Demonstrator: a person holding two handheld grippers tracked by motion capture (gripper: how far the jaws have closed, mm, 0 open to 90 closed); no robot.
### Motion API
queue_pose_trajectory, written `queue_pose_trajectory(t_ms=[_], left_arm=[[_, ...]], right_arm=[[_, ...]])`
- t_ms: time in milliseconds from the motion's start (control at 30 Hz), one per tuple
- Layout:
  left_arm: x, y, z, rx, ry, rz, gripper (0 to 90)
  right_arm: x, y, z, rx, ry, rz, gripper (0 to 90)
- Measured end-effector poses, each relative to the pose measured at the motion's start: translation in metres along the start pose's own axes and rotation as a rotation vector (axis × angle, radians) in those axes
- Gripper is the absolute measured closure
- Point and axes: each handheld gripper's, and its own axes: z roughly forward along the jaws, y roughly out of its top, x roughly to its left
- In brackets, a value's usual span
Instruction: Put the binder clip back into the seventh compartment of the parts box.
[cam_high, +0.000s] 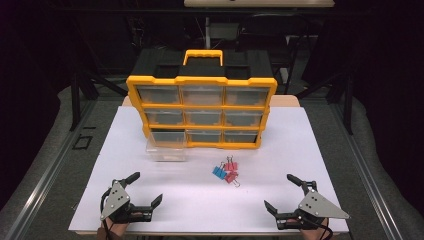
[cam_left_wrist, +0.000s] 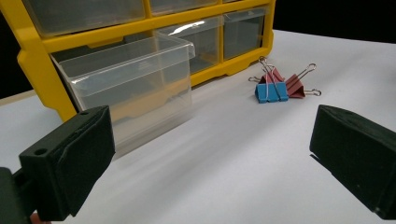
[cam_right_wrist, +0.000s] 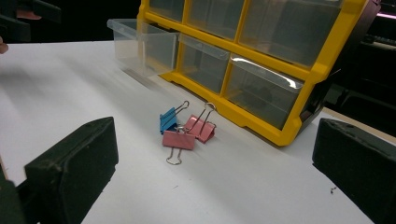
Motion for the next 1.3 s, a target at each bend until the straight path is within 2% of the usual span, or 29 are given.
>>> queue_pose_trajectory(t_ms=[267, 533, 733, 800, 1067, 1167, 1300], left_arm=[[0.0, 0.0, 0.002, 0.014, 0.003, -0.011, 0.0], [-0.004, 0.005, 0.013, 0.054, -0.037, -0.024, 0.0], [-0.009, 0.008, 0.022, 0.075, -0.064, -0.014, 0.0], [-0.011, 0.01, 0.029, 0.086, -0.082, -0.016, 0.0], [-0.021, 0.014, 0.049, 0.125, -0.105, -0.008, 0.0], [-0.022, 0.015, 0.054, 0.131, -0.111, -0.02, 0.0], [-0.024, 0.019, 0.068, 0.16, -0.103, -0.045, 0.0]], right_arm=[[0.0, -0.001, 0.003, 0.026, 0.019, -0.008, 0.0], [0.0, -0.002, 0.006, 0.047, 0.029, -0.008, 0.0], [-0.001, -0.002, 0.005, 0.046, 0.034, -0.01, 0.0], [0.0, -0.003, 0.006, 0.051, 0.041, -0.009, 0.0], [0.0, -0.002, 0.006, 0.054, 0.046, -0.008, 0.0], [0.001, -0.002, 0.007, 0.058, 0.05, -0.012, 0.0], [0.0, -0.003, 0.008, 0.06, 0.05, -0.009, 0.0]])
